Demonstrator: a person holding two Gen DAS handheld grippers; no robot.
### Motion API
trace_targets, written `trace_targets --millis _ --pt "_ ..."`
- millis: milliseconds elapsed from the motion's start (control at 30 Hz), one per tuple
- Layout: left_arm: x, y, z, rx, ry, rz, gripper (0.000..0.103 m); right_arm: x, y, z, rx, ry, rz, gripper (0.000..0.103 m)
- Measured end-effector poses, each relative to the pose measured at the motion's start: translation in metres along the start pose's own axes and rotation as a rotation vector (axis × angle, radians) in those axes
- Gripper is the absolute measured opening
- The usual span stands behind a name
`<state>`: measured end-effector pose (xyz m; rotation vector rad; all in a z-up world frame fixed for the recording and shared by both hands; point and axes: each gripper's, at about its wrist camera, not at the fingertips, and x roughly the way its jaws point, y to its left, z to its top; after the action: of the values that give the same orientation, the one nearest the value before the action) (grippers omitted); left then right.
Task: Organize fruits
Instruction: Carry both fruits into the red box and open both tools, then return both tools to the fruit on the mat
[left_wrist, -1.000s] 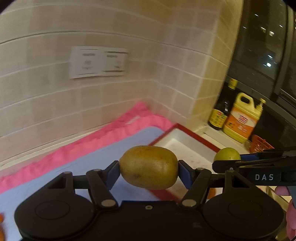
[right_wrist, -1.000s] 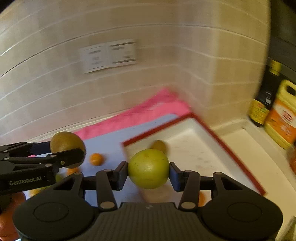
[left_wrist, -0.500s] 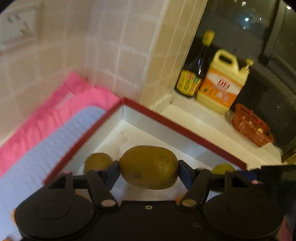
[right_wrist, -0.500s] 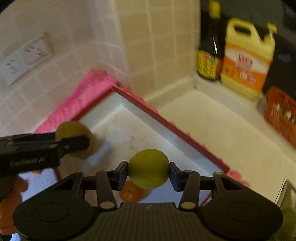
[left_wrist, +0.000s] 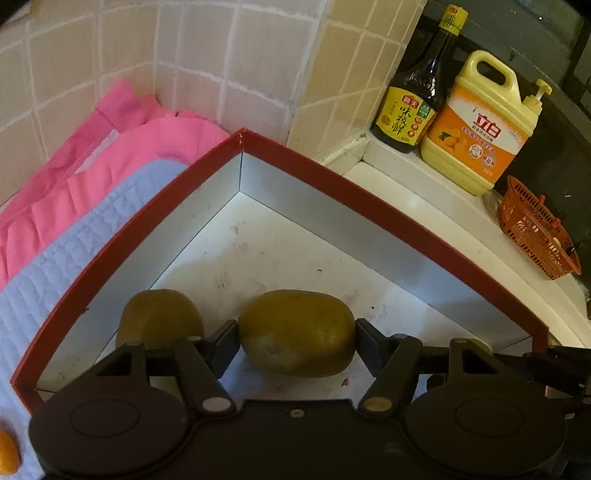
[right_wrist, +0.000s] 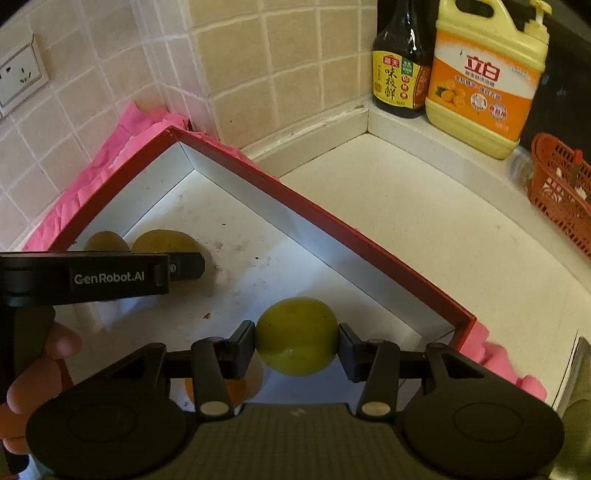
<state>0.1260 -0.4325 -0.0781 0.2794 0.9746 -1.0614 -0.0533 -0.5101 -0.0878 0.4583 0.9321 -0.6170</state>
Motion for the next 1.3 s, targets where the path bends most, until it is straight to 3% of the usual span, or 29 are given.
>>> trace_targets --millis 267,400,500,600,733,933,1100,1300 --pt "-0.001 -0.001 0.0 0.013 0.012 0.006 0.08 0.004 0.003 -0.001 -0.009 0.017 0.001 0.05" --pt "-0.016 0.004 0.004 -0.033 -0.006 -0.046 0.081 0.009 0.005 0.0 -0.016 0.038 -0.002 0.05" --pt "-0.043 0.005 0.006 -0.032 -0.059 -0.044 0.081 0.0 0.004 0.004 0.005 0.027 0.015 0.051" --pt "-0.076 0.007 0.005 -0.037 -0.122 -0.034 0.081 -0.023 0.006 0.009 0.0 -0.036 0.007 0.061" --pt "-0.123 0.013 -0.005 -0.06 -0.195 -0.002 0.082 -0.053 0.014 0.012 0.001 -0.091 0.039 0.063" --pt "-0.197 0.038 -0.037 -0.145 -0.301 0.047 0.083 -0.091 0.056 0.01 -0.073 -0.146 0.115 0.069" --pt "-0.262 0.068 -0.076 -0.216 -0.375 0.138 0.084 -0.103 0.111 0.002 -0.195 -0.168 0.166 0.077" --pt "-0.325 0.118 -0.157 -0.416 -0.417 0.3 0.086 -0.099 0.175 -0.02 -0.303 -0.109 0.267 0.077"
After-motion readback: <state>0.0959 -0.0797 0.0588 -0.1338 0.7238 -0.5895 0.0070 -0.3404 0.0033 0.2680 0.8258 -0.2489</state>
